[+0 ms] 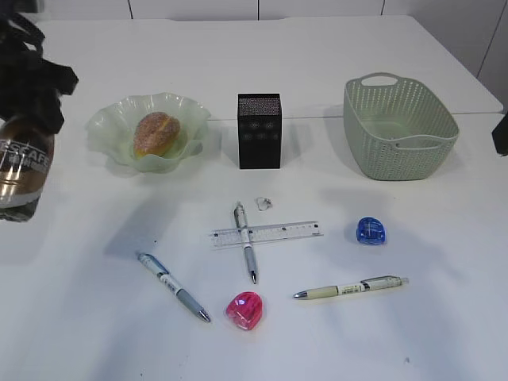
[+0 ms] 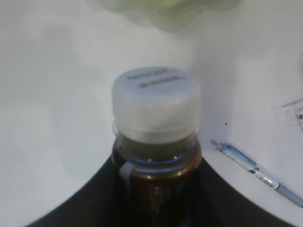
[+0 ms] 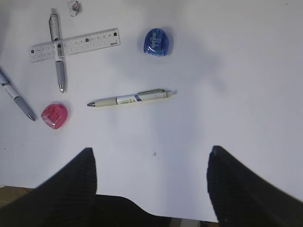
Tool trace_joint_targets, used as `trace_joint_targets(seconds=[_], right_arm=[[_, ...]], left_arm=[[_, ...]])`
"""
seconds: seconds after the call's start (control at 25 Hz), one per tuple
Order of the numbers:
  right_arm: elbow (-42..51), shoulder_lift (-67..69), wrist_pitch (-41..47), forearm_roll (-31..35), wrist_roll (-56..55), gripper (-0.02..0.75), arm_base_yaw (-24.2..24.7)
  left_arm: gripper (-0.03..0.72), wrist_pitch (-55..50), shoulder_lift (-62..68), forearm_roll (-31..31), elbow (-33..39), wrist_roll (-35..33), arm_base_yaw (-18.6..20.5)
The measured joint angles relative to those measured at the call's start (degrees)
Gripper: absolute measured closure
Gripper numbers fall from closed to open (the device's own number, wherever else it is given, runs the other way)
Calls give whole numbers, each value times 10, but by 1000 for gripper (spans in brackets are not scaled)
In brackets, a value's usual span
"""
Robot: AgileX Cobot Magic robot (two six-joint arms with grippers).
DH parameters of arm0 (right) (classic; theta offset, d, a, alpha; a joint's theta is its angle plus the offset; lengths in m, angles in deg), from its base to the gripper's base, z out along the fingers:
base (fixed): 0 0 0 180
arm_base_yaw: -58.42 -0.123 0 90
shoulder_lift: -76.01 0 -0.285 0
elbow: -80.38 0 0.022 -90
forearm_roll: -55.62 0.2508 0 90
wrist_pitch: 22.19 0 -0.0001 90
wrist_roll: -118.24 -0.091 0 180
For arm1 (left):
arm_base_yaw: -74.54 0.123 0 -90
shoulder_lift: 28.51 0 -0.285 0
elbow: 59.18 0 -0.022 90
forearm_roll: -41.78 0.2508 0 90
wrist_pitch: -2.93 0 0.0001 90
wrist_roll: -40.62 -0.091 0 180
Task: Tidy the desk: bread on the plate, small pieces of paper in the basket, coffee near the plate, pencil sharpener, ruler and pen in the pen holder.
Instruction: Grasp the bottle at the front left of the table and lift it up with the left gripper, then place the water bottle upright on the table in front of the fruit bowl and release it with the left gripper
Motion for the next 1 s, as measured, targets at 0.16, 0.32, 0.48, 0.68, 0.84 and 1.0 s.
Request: trace_joint_targets(seconds=[0.16, 0.32, 0.48, 0.68, 0.84, 1.0], right_arm=[[0, 0, 0, 0, 1, 173, 0], [0, 0, 0, 0, 1, 173, 0], [0, 0, 0, -2, 1, 174, 0], [0, 0, 0, -10, 1, 173, 0], [0, 0, 0, -12, 2, 173, 0], [0, 0, 0, -20, 3, 173, 0]], left_arm=[[432, 94, -88, 1, 84, 0, 0], [435, 223, -172, 17, 198, 0, 0], [435, 400, -225, 54, 310, 0, 0], [435, 652, -226, 70, 433, 0, 0], [435, 840, -192, 69, 481, -6, 4], [435, 971, -119, 47, 485, -38, 7]])
